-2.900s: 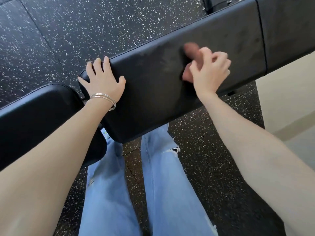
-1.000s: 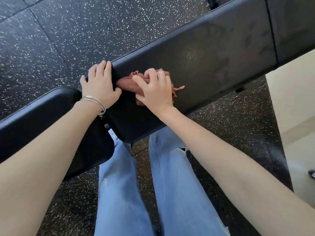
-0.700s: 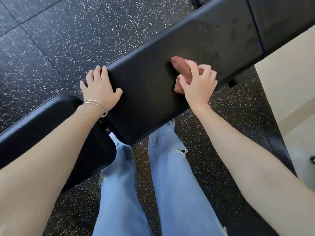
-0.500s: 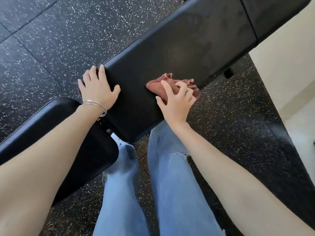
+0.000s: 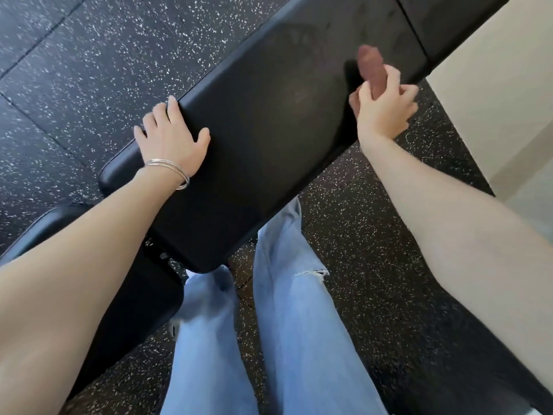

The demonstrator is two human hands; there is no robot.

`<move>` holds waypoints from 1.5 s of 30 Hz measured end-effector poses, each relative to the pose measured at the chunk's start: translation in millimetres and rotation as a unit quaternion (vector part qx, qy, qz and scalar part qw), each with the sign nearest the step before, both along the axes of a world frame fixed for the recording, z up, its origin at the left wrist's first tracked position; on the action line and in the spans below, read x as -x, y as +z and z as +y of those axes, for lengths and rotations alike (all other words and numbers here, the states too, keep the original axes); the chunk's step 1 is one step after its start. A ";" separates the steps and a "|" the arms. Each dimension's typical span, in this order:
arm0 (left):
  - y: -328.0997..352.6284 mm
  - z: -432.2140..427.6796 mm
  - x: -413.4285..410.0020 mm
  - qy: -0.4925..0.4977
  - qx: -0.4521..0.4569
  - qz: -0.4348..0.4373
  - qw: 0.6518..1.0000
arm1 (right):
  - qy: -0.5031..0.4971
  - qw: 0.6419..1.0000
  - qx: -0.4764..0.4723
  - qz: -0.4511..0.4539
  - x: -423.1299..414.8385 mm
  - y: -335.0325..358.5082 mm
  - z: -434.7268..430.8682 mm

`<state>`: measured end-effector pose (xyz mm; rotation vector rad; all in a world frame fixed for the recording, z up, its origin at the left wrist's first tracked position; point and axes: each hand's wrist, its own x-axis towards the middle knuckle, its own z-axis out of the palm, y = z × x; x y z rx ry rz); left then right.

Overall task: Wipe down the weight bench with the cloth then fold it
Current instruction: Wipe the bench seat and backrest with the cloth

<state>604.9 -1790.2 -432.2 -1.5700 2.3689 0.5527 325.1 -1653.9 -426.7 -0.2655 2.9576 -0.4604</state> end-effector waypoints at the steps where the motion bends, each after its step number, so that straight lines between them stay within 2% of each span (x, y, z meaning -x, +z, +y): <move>1: -1.2 -1.0 8.3 0.004 0.005 -0.002 1.000 | -0.006 1.000 0.013 -0.004 3.6 1.2 -0.8; 6: -4.3 -5.7 54.8 0.016 0.021 -0.014 1.000 | 0.194 0.981 0.003 0.013 -54.4 6.3 25.0; 9: -3.2 -10.5 79.5 0.008 0.022 -0.011 1.000 | 0.343 0.939 -0.014 -0.018 -73.3 9.7 41.0; 12: -1.5 -18.1 101.6 -0.012 0.015 0.001 1.000 | 0.443 0.896 -0.009 -0.010 -37.6 10.1 42.9; 13: -1.4 -20.1 109.1 -0.014 0.009 0.001 1.000 | 0.447 0.894 -0.012 -0.010 -20.3 11.1 40.3; 15: -2.5 -22.0 122.1 -0.010 0.000 -0.006 1.000 | 0.410 0.912 -0.029 -0.013 16.8 12.6 31.0; 19: -6.0 -24.9 130.2 0.010 -0.004 -0.029 1.000 | 0.231 0.971 -0.057 0.010 101.2 9.3 -1.5; 21: -7.7 -23.7 130.3 0.008 0.005 -0.032 0.999 | 0.168 0.984 -0.066 0.012 132.2 8.7 -15.8; 25: -9.9 -14.6 132.7 0.024 0.022 -0.028 0.999 | 0.134 0.989 -0.062 0.013 102.5 7.0 -19.3; 27: -9.8 -13.0 132.2 0.035 0.019 -0.027 0.999 | 0.173 0.982 -0.071 0.026 62.3 7.5 -12.9; 30: -7.6 -16.8 131.2 0.031 0.007 -0.025 0.999 | 0.288 0.955 -0.066 0.010 2.9 9.9 2.4; 33: -5.0 -20.2 126.3 0.014 -0.004 -0.020 1.000 | 0.428 0.901 -0.072 0.001 -26.5 11.9 15.3; 36: -3.8 -26.8 118.6 -0.003 -0.022 -0.007 1.000 | 0.518 0.852 -0.077 0.012 0.1 12.1 9.4; 37: -3.7 -29.6 116.1 -0.007 -0.028 -0.002 1.000 | 0.514 0.853 -0.082 0.023 15.9 12.2 3.4; 38: -4.0 -32.0 113.8 -0.009 -0.033 0.004 0.999 | 0.484 0.870 -0.088 0.029 33.7 12.7 -4.2; 42: -5.2 -33.5 107.2 -0.010 -0.050 0.029 0.998 | 0.225 0.969 -0.104 0.015 103.5 10.4 -42.3; 45: -6.4 -32.5 104.8 -0.009 -0.051 0.043 0.998 | 0.075 0.995 -0.059 -0.016 116.5 10.8 -67.2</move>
